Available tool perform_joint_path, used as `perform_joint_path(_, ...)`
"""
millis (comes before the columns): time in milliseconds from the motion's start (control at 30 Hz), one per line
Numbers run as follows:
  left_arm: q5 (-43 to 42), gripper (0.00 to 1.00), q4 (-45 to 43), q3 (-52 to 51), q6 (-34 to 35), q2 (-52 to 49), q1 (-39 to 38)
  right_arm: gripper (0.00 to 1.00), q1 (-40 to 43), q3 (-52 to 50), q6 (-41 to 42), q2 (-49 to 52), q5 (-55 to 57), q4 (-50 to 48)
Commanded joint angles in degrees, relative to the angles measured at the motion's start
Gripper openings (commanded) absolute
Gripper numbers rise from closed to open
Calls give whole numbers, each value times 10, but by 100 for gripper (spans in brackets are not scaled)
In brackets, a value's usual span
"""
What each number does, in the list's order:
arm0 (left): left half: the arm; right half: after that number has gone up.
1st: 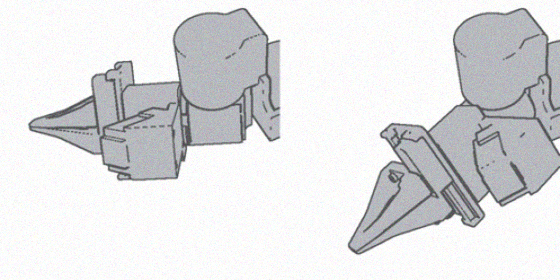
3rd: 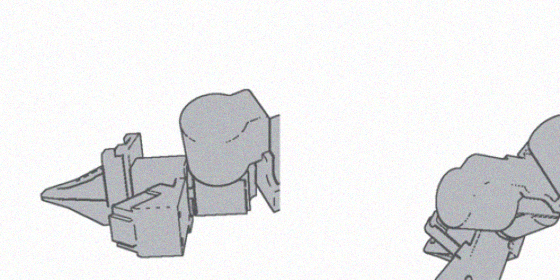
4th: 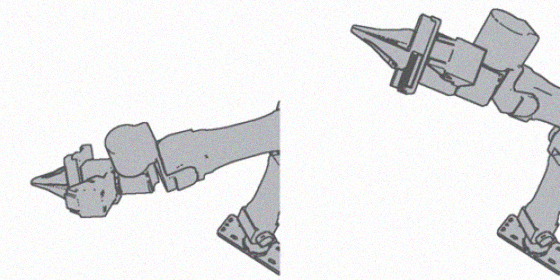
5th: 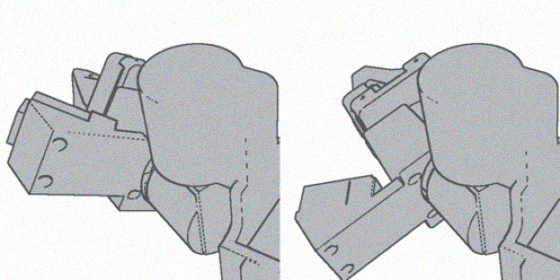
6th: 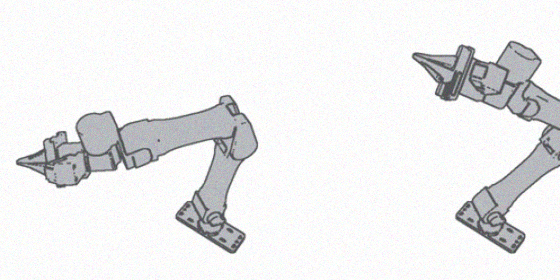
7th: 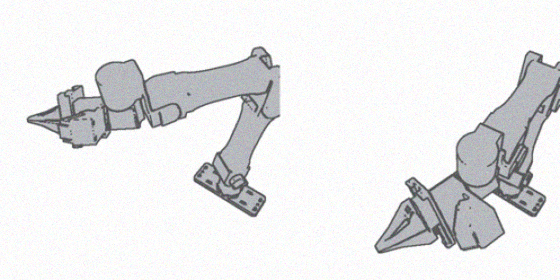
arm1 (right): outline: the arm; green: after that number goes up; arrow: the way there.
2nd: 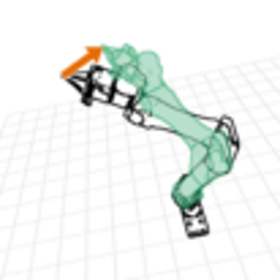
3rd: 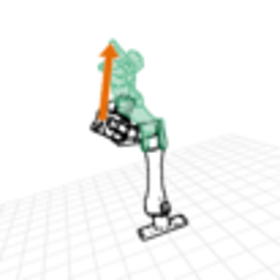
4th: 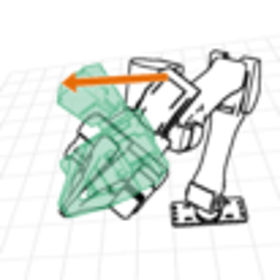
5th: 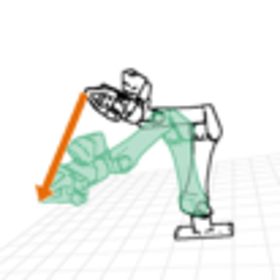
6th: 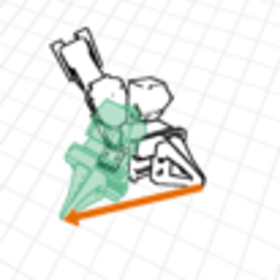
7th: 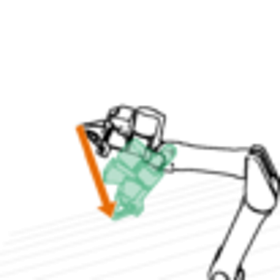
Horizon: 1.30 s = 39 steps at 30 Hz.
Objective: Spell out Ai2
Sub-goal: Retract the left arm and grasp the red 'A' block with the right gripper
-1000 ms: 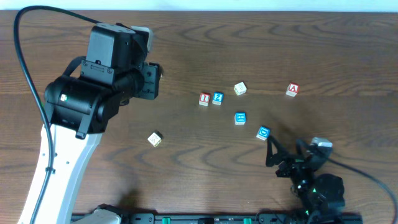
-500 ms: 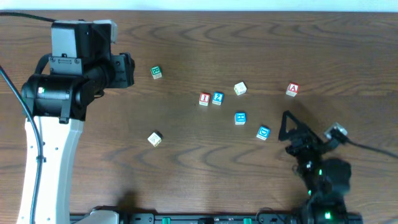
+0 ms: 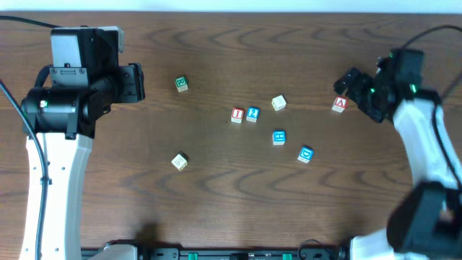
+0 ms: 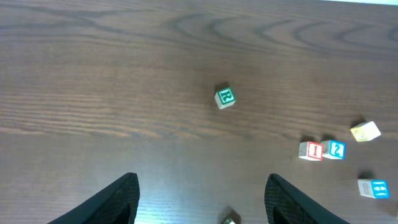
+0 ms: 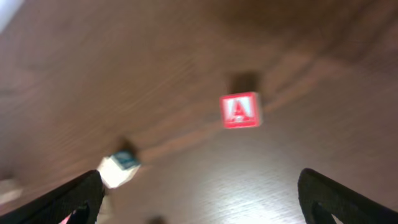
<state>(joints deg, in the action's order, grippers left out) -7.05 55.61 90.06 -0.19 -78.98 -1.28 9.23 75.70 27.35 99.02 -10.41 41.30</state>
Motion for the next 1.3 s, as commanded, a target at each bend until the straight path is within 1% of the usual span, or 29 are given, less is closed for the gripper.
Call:
perform_joint_path(0,17,66,0,1,-9,2,3,99,-16,95,-26,71,87,57)
perform_joint_path(133,17,67,0,0,-9,-5,3,99,-44,141,-25,136,129,77)
perform_joint_path(300,16,67,2,0,-9,-17,3,99,-70,145,-9,176,176,61)
perform_joint_path(567,15,68,5,0,-9,-26,3,96,-68,145,0,218,177,61)
perform_joint_path(633,15,67,5,0,-9,-27,3,92,-68,145,0,229,175,62)
perform_joint_path(733,15,68,4,0,-9,-27,3,87,-68,145,0,245,170,63)
perform_joint_path(800,15,68,4,0,-9,-27,3,77,-68,145,0,252,162,63)
perform_joint_path(900,15,68,4,0,-9,-27,3,68,-66,145,0,256,162,63)
perform_joint_path(933,15,68,4,0,-9,-27,3,66,-66,145,0,257,162,63)
perform_joint_path(1033,15,68,4,0,-9,-27,3,65,-66,145,0,258,162,63)
perform_joint_path(1067,15,68,3,0,-9,-27,3,63,-66,145,0,258,162,62)
perform_joint_path(1267,15,68,2,0,-9,-28,3,46,-66,145,0,258,162,58)
